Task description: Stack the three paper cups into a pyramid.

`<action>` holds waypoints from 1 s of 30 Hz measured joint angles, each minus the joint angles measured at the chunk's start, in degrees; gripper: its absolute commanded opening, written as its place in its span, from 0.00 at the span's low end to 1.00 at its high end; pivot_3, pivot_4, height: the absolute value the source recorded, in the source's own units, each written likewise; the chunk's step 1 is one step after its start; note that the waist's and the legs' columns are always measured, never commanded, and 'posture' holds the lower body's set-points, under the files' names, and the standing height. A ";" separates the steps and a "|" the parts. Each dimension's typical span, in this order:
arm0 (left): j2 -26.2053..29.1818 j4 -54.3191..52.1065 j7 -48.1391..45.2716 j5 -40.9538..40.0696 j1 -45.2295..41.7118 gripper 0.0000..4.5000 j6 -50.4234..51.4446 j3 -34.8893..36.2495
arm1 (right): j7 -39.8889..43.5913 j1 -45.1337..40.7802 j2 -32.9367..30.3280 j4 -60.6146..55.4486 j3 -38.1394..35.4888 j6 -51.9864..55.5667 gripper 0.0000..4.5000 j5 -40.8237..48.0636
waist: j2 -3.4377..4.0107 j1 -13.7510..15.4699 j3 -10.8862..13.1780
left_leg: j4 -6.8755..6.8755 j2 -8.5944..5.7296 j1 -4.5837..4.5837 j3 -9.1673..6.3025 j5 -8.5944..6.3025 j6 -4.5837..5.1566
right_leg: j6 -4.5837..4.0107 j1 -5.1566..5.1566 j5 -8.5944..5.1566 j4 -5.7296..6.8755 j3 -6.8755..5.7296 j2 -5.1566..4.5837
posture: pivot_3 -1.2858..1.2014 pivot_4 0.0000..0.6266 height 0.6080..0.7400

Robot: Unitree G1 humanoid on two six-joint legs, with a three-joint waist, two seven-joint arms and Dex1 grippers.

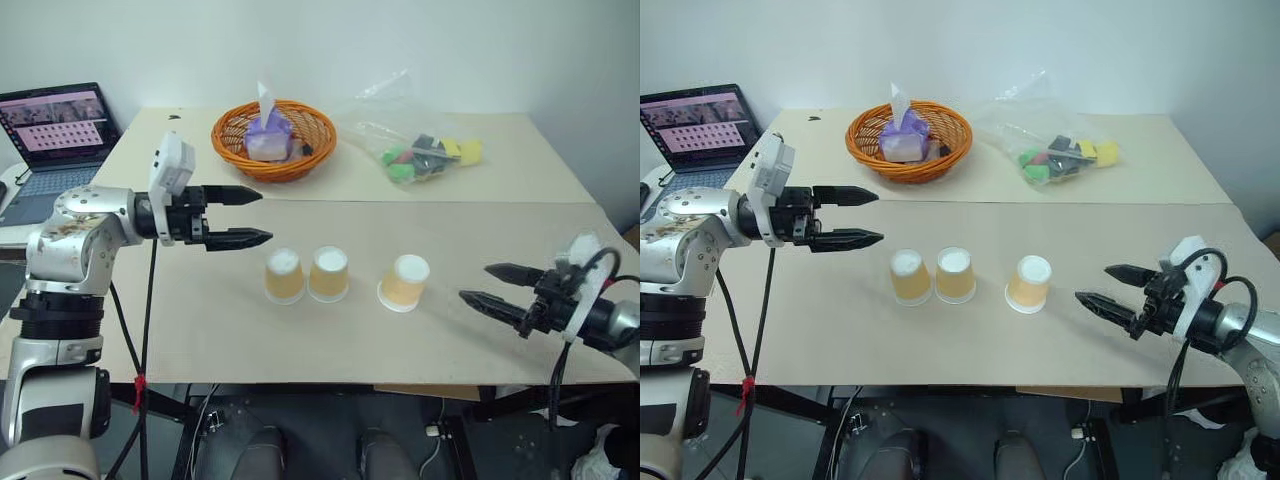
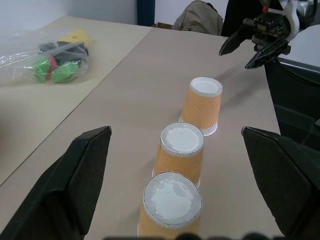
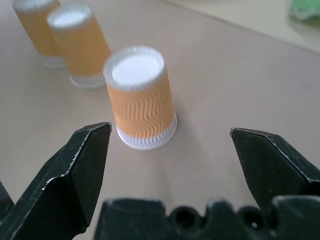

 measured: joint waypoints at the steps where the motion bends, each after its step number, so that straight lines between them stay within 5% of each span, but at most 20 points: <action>1: 0.05 -0.04 0.07 -0.01 0.00 0.99 0.00 0.00 | 0.13 -0.88 0.87 0.50 1.40 -0.30 1.00 -0.66 | 0.00 -0.22 0.00 | 0.00 0.00 0.00 0.00 0.00 0.00 | 0.00 0.00 0.00 0.02 0.00 0.00 | 0.52 0.24 1.00; 11: 0.64 -1.18 1.16 -0.32 0.12 0.99 1.19 0.19 | -0.24 -12.89 6.51 4.51 8.85 -3.43 1.00 -5.47 | 0.03 -0.15 0.03 | -0.01 -0.05 0.00 0.00 0.00 -0.01 | 0.02 -0.01 -0.01 0.02 0.02 -0.05 | 0.52 0.24 1.00; 30: 2.36 -2.23 -0.28 -1.42 3.74 0.99 2.14 0.14 | 3.46 -15.34 10.57 9.85 10.94 -4.00 1.00 -5.79 | 0.04 -0.35 0.03 | -0.01 -0.02 0.01 -0.01 0.00 0.00 | 0.02 -0.04 -0.01 0.06 0.02 -0.02 | 0.52 0.24 1.00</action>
